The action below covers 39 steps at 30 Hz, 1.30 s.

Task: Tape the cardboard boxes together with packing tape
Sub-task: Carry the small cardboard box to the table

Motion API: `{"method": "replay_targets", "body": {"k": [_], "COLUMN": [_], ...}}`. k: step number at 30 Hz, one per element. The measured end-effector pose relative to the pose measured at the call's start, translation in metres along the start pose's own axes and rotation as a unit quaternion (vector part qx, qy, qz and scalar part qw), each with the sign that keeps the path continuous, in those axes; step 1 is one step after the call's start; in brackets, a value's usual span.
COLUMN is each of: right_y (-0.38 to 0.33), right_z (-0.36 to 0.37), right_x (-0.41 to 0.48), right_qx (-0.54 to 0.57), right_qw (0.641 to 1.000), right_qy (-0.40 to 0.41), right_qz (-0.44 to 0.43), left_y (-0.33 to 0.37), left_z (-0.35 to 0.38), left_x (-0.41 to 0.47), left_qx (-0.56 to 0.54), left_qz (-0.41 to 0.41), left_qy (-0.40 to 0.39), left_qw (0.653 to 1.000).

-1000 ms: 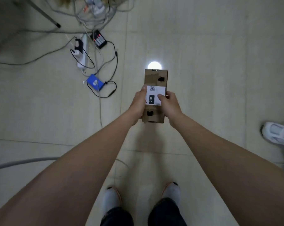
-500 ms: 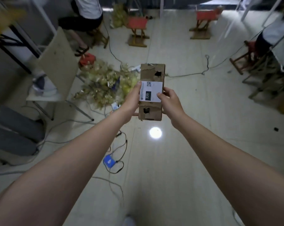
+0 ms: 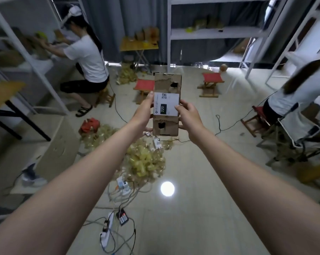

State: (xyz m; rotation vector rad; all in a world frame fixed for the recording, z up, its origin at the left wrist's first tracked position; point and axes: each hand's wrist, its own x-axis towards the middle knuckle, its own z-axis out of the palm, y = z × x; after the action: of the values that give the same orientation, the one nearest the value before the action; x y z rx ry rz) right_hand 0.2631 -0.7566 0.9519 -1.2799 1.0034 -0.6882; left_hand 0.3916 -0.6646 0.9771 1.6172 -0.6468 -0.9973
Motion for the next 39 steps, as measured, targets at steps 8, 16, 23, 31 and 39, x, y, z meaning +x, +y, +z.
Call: {"method": "replay_targets", "body": {"k": [8, 16, 23, 31, 39], "right_y": [-0.059, -0.113, -0.194, -0.219, -0.219], "right_z": [-0.033, -0.061, -0.056, -0.021, 0.045], "right_x": [0.158, 0.371, 0.540, 0.708, 0.942], "right_qx": [-0.011, -0.024, -0.036, -0.041, -0.063], "right_qw": [1.000, 0.998, 0.994, 0.990, 0.989], "right_qy": [0.004, -0.054, -0.103, -0.133, -0.131], "right_qz": [-0.003, -0.011, -0.024, -0.021, -0.016], "left_y": [0.074, 0.142, 0.228, 0.260, 0.267], "left_z": [0.036, 0.084, 0.089, 0.064, 0.013], "left_x": [0.148, 0.329, 0.475, 0.638, 0.885], "left_qx": [0.014, 0.001, -0.011, 0.008, 0.027], "left_qz": [-0.008, -0.017, 0.007, 0.021, 0.032], "left_qy": [-0.015, 0.053, 0.088, 0.102, 0.068], "left_qw": [1.000, 0.998, 0.996, 0.995, 0.997]}}
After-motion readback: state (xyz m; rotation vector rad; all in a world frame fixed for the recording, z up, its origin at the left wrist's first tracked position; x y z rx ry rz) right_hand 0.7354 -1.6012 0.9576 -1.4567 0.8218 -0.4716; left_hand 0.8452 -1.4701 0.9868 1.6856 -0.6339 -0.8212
